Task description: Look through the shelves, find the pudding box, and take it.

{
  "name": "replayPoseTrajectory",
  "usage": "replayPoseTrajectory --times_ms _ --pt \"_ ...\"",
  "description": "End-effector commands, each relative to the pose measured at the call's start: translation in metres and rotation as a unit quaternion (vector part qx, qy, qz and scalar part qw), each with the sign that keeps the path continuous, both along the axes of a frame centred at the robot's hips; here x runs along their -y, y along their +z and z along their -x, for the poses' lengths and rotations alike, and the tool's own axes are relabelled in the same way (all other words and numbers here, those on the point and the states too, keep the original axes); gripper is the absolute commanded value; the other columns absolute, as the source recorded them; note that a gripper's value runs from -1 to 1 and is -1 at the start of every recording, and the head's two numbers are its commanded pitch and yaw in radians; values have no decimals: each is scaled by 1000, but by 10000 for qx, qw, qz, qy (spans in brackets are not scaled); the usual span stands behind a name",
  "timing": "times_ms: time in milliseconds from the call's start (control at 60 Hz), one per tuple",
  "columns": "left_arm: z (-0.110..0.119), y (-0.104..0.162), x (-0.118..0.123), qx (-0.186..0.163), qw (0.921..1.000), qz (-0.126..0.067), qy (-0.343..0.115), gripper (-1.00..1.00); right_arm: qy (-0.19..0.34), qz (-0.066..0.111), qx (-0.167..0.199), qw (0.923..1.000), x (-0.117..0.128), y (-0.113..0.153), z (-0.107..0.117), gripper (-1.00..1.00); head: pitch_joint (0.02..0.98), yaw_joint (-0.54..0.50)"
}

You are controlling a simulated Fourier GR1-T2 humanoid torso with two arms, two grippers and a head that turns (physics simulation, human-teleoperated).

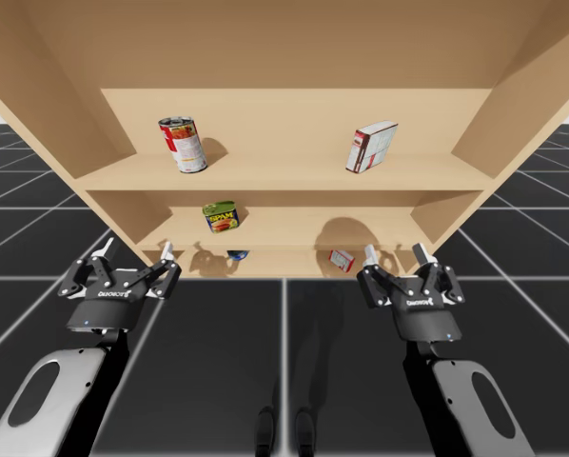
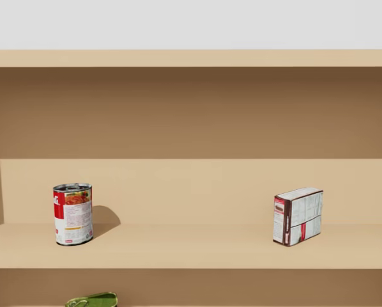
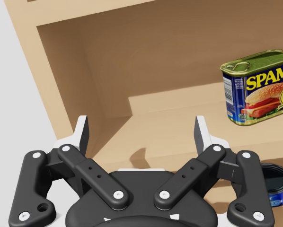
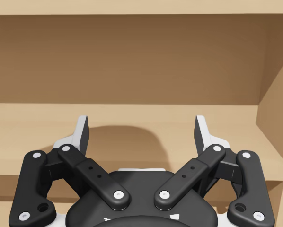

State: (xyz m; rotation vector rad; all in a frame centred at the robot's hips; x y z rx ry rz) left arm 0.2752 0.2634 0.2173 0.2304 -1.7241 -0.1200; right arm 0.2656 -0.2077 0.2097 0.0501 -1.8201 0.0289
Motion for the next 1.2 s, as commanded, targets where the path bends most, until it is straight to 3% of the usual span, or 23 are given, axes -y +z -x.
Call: replayPoseTrajectory --times_ms 17,50,100,183,667,800,917,967,1017,1200 --pt "0 0 0 1 10000 -8 4 -1000 -72 -146 -23 9999 -2 0 3 -1000 103 2" --pt "0 0 0 0 10000 -6 5 -1000 51 -53 -4 10000 -3 0 4 -1000 105 -1" --pt "0 0 -1 -2 10000 -1 12 -1000 96 -221 -19 9997 -3 2 4 -1000 109 -3" --pt "0 0 -1 -4 10000 2 21 -1000 288 -167 -98 9994 -2 3 4 -1000 132 -12" --pt "0 0 1 -6 10000 -15 -34 -1000 15 -148 96 9998 -1 5 3 -1000 261 -239" --pt "0 0 1 -11 10000 -5 -31 -1000 132 -304 133 9994 -2 10 7 -1000 264 -252" --pt "0 0 -1 -27 10000 31 -17 -1000 108 -196 220 9995 -5 25 16 -1000 265 -247" --pt "0 0 -1 -36 10000 44 -15 -1000 103 139 344 9993 -8 38 26 -1000 265 -245" --pt "0 0 -1 -41 10000 45 -22 -1000 501 -70 281 9983 -8 50 35 -1000 264 -245" --pt "0 0 -1 -44 10000 39 -27 -1000 554 252 370 9975 -16 91 53 -1000 264 -248"
